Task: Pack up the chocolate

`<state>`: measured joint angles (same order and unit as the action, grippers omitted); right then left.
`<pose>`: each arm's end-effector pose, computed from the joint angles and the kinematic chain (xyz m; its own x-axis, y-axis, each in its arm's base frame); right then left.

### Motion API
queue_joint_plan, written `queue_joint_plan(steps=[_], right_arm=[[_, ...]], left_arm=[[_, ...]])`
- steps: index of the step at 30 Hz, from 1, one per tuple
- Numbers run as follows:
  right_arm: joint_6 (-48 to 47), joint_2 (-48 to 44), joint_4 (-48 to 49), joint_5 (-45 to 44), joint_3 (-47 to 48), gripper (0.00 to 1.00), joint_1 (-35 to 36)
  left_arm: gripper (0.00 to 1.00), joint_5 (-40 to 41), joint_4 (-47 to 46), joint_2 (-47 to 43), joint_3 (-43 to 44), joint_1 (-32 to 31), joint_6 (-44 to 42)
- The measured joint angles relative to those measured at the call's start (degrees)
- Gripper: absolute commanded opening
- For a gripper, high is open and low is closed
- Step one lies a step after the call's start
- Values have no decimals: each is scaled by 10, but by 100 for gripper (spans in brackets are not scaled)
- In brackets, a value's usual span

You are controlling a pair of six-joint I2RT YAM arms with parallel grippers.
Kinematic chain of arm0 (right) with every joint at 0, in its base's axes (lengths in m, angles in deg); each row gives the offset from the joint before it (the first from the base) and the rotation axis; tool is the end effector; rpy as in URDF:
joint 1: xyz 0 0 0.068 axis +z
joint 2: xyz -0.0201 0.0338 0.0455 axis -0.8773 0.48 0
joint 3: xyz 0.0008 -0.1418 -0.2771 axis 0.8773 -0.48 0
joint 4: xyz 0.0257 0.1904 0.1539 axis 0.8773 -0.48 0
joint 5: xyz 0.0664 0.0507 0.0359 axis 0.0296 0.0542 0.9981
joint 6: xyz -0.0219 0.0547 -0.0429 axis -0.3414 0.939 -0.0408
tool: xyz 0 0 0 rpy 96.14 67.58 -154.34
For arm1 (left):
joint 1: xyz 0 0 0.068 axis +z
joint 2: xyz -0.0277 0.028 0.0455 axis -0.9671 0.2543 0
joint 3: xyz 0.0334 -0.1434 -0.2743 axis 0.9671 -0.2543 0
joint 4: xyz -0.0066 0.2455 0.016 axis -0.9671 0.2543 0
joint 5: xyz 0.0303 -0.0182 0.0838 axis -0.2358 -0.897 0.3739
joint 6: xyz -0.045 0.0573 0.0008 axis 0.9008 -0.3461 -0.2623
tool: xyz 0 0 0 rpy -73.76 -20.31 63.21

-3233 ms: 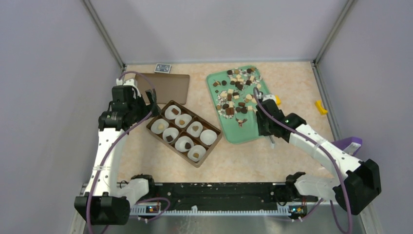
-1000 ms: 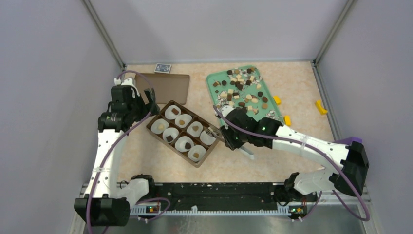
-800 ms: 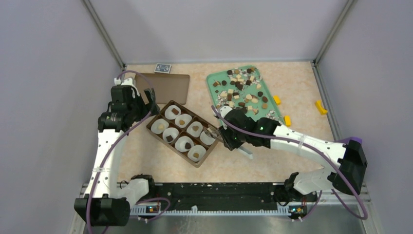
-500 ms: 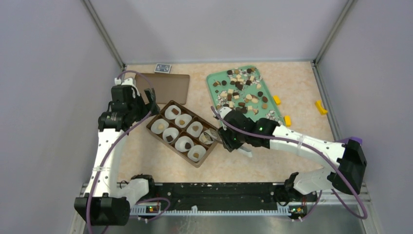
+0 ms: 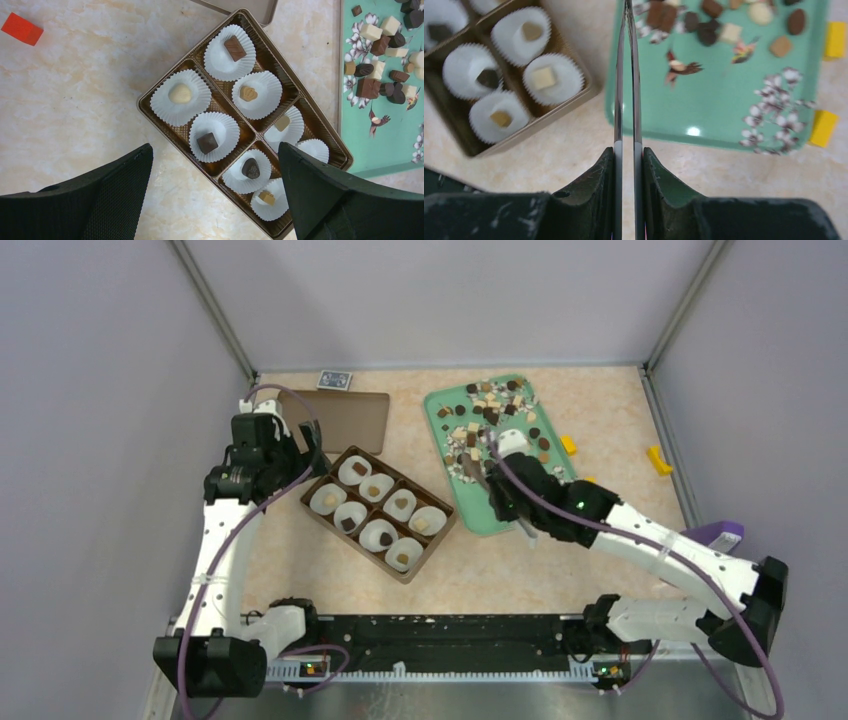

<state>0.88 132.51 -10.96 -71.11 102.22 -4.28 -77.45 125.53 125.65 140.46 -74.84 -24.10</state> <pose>0.1415 0.1756 0.3430 -0.5789 -0.2974 -0.7592 -0.4532 0.8914 -0.0036 0.1957 -0.0027 0.3638 -0.6521 -0.3424 -0.6764 -0.1896 0.9375 -0.2918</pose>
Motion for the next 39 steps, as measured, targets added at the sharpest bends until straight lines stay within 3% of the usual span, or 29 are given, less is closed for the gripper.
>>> queue_joint_plan(steps=[7, 11, 19, 32, 36, 39], right_arm=[[82, -108, -26, -97, -78, 23, -206], [138, -162, -70, -156, -142, 25, -248], [195, -167, -66, -182, -215, 25, -372], [313, -153, -11, -174, -318, 27, -425], [341, -156, 1, -166, -334, 38, -426], [360, -156, 6, -158, -346, 65, -427]], left_arm=[[99, 0, -4, -1, -4, 0, 0], [99, -10, -5, -1, -14, 0, 0], [99, -28, -12, 19, -18, 0, -10], [99, -25, -16, 30, -18, 0, -16], [99, -23, -17, 30, -18, 0, -15], [99, -18, -17, 31, -18, 0, -15]])
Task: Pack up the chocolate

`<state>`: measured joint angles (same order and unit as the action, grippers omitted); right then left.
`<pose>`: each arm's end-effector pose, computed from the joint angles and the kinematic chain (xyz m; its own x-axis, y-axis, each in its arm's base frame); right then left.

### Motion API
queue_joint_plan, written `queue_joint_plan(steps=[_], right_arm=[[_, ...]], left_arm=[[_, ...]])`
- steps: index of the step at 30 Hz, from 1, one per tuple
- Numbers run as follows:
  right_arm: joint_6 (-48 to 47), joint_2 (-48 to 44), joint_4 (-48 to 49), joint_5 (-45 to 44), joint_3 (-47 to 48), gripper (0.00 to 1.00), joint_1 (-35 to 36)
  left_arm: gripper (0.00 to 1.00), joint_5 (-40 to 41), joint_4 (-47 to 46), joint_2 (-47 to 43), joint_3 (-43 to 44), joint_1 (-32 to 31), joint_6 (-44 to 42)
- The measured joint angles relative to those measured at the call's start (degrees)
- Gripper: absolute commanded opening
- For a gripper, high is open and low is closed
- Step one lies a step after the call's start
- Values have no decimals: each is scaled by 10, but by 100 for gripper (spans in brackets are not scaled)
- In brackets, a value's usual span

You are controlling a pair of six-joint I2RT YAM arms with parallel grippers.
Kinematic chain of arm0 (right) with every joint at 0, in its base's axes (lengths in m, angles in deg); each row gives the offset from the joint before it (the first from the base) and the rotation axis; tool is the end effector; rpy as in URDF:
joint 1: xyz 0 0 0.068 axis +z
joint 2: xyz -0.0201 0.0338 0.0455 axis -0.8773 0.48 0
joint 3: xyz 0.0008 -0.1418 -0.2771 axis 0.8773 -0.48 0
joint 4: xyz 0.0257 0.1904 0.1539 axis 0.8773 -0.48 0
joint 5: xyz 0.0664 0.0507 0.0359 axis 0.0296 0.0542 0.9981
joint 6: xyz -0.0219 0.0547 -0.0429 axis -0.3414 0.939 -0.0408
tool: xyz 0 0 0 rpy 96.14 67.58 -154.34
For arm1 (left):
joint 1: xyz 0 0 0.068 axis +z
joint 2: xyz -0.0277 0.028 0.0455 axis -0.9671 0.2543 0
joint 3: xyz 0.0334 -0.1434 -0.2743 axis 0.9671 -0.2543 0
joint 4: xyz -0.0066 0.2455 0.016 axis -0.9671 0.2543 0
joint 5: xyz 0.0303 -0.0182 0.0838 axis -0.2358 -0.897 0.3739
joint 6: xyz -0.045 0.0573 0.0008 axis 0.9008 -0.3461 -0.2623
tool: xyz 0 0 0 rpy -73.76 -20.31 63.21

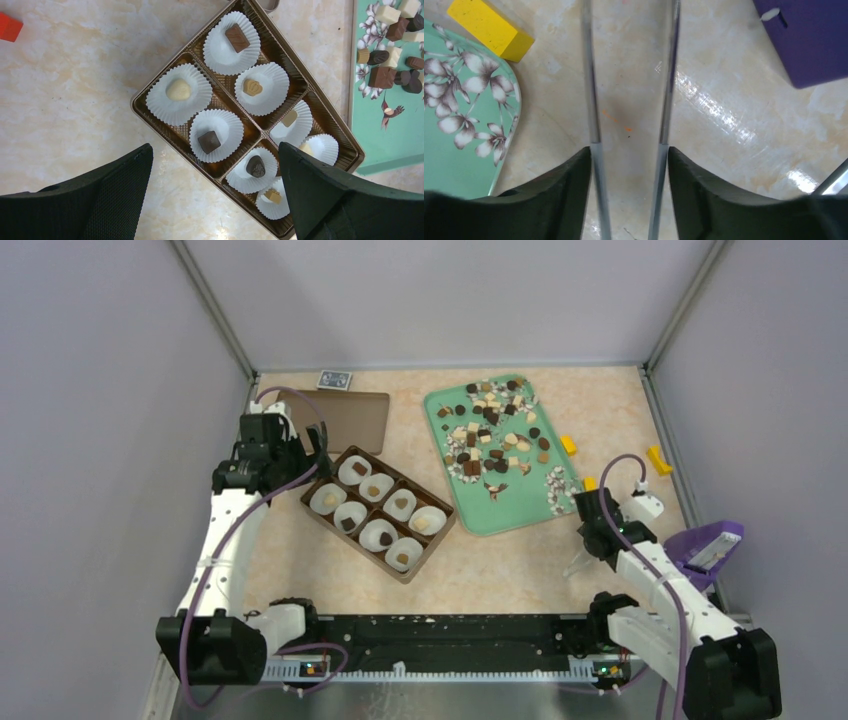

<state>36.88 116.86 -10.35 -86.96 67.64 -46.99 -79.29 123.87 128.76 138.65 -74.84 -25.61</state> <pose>0.1232 -0.0073 0.2057 -0.4117 0.5700 -0.7111 0.7637 0.6415 0.0721 0.2106 -0.0045 0.3465 -0.7017 -0.3171 -0.6380 -0.1665 0.9437 -0.2859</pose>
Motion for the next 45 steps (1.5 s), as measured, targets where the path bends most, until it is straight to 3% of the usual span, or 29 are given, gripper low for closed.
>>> queue_joint_plan(steps=[4, 11, 17, 22, 28, 32, 45], right_arm=[[23, 1, 0, 7, -11, 80, -2], [27, 9, 0, 15, -1, 84, -4], [-48, -14, 39, 51, 82, 89, -6], [-108, -16, 117, 124, 128, 89, -6], [-136, 7, 163, 197, 146, 88, -6], [-150, -11, 190, 219, 129, 87, -6], [-158, -5, 213, 245, 94, 85, -6]], left_arm=[[99, 9, 0, 9, 0, 0, 0], [99, 59, 20, 74, 13, 0, 19], [99, 142, 40, 156, 78, 3, 52], [98, 176, 19, 235, 126, 33, 88], [98, 180, 16, 386, 250, 51, 167], [91, 156, 10, 470, 306, 52, 232], [81, 142, 37, 585, 332, 55, 418]])
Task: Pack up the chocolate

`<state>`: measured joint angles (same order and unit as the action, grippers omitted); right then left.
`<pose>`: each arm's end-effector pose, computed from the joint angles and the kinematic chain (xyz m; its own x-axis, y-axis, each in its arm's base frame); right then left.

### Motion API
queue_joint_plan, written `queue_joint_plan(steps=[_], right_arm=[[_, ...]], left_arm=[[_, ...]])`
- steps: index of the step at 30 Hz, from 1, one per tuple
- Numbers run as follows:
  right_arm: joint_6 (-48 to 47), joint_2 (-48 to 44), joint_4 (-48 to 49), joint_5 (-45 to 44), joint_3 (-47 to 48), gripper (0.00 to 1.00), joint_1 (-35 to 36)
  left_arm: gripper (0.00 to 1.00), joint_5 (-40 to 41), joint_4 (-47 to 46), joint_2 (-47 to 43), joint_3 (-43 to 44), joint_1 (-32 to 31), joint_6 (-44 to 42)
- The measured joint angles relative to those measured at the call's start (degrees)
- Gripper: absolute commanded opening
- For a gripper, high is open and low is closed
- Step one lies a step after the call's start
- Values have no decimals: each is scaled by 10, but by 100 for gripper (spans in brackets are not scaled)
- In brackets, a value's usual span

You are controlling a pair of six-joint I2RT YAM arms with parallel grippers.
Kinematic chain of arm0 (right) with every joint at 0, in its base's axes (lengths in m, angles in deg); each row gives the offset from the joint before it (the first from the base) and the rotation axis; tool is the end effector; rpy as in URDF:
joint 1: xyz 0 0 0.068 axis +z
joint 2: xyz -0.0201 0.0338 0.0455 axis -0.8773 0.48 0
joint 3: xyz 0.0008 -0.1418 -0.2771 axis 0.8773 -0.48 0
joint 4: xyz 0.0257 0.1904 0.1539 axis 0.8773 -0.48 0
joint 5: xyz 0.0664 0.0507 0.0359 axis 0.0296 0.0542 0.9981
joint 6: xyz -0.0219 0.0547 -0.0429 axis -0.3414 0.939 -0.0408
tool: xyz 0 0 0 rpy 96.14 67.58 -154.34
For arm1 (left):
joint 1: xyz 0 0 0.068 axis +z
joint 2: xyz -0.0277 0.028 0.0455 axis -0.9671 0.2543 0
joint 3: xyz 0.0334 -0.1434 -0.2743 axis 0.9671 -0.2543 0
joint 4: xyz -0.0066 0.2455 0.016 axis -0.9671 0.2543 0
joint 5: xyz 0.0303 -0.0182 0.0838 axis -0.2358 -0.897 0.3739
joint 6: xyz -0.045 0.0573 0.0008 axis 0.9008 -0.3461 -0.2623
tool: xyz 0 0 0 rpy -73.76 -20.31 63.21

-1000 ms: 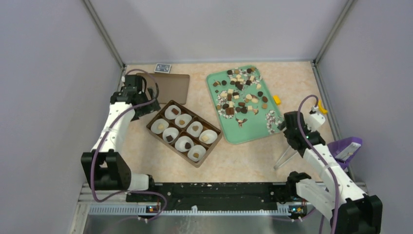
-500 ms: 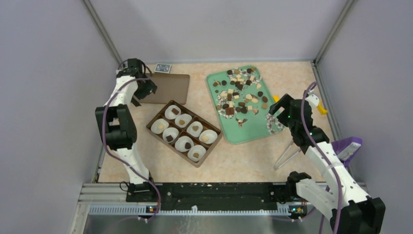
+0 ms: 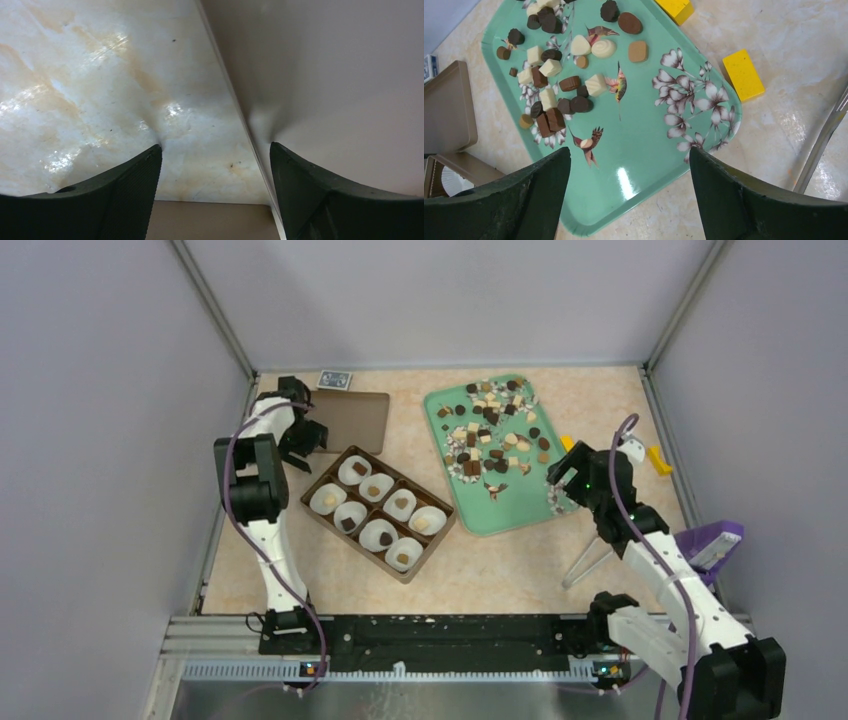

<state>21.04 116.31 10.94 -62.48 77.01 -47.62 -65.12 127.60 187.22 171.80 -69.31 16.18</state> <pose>0.1741 0.0275 0.2828 -0.4102 0.5514 -0.7264 0.3103 0.8334 0.4574 0.4466 0.0555 0.1926 -0.3577 -0.8991 -0.2525 -0.9025 0.4023 -0.1537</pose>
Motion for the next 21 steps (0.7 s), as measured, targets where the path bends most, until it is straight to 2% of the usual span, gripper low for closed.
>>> queue_joint_plan(steps=[6, 10, 15, 21], right_arm=[[5, 24, 5, 10, -3, 82, 0], [10, 22, 18, 13, -11, 81, 0], [13, 21, 21, 12, -11, 79, 0], [18, 13, 29, 15, -10, 78, 0]], left_arm=[[67, 21, 35, 26, 36, 0, 46], [53, 34, 69, 52, 79, 0, 64], [33, 37, 69, 54, 82, -2, 80], [3, 45, 44, 54, 80, -13, 83]])
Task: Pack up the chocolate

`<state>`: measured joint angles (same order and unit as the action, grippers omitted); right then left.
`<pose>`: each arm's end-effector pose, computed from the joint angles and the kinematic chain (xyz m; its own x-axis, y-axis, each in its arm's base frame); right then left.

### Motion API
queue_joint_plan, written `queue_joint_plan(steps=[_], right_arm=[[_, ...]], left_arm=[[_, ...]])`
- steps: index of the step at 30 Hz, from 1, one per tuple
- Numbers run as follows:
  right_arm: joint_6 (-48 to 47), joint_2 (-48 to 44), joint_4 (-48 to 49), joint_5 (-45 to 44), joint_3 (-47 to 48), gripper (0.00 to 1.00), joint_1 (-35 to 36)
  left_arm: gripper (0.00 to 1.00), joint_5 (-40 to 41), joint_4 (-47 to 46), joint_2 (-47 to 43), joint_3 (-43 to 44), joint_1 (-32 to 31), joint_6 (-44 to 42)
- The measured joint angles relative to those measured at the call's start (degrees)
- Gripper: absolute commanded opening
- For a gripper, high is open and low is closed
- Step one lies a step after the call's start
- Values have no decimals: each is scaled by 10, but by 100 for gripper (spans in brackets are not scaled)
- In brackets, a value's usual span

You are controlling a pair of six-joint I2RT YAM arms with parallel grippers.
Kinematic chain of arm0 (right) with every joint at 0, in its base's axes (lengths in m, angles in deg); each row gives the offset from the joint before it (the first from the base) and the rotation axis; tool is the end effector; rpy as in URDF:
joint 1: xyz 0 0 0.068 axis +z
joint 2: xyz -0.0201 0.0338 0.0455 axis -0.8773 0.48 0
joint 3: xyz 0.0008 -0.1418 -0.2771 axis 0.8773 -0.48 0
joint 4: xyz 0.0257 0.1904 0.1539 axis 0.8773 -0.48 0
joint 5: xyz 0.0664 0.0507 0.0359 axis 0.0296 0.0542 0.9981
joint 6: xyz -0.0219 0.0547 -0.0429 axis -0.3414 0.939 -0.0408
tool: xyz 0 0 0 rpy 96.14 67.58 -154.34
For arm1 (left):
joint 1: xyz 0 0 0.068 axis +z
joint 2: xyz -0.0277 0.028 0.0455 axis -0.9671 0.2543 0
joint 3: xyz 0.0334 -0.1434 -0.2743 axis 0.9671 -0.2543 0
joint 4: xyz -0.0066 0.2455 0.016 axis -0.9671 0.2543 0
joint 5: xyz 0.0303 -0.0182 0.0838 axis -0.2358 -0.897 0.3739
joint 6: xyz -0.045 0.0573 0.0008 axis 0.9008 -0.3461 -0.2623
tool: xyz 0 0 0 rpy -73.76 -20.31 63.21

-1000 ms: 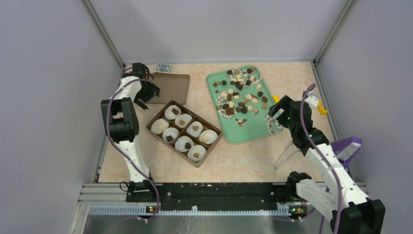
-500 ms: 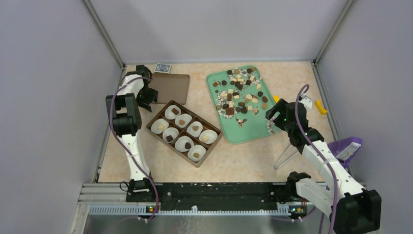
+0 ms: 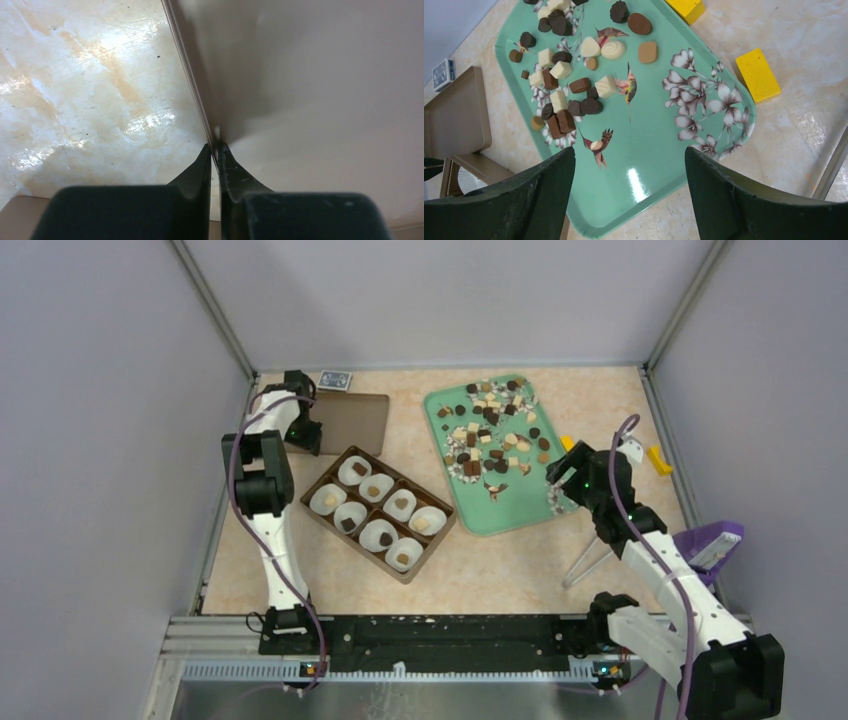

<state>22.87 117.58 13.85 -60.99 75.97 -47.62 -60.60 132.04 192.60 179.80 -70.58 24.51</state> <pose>0.1798 0.0305 0.2785 -0.4080 0.5800 -0.7051 0.3018 0.8146 0.4954 0.4681 0.0520 0.1866 -0.2359 -0.9283 -0.2874 -0.9502 0.2823 -0.1319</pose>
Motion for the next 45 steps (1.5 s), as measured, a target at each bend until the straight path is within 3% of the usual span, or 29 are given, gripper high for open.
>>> queue_joint_plan(steps=[13, 21, 28, 31, 34, 40, 45], right_arm=[[5, 0, 4, 13, 0, 77, 0], [-10, 17, 36, 66, 0, 77, 0], [-32, 29, 55, 120, 7, 75, 0], [-62, 44, 66, 161, 33, 75, 0], [-94, 87, 89, 218, 78, 84, 2], [-130, 188, 135, 358, 169, 91, 35], [-129, 235, 177, 460, 198, 92, 52]], left_arm=[[0, -2, -43, -43, -40, -14, 0], [0, 24, -112, -164, -68, -23, -60], [0, 19, -179, -279, -147, -25, -134], [0, -15, -221, -332, -208, -29, -201], [0, -67, -250, -381, -259, -41, -273], [0, -211, -249, -442, -272, -94, -396], [0, -318, -241, -503, -297, -100, -433]])
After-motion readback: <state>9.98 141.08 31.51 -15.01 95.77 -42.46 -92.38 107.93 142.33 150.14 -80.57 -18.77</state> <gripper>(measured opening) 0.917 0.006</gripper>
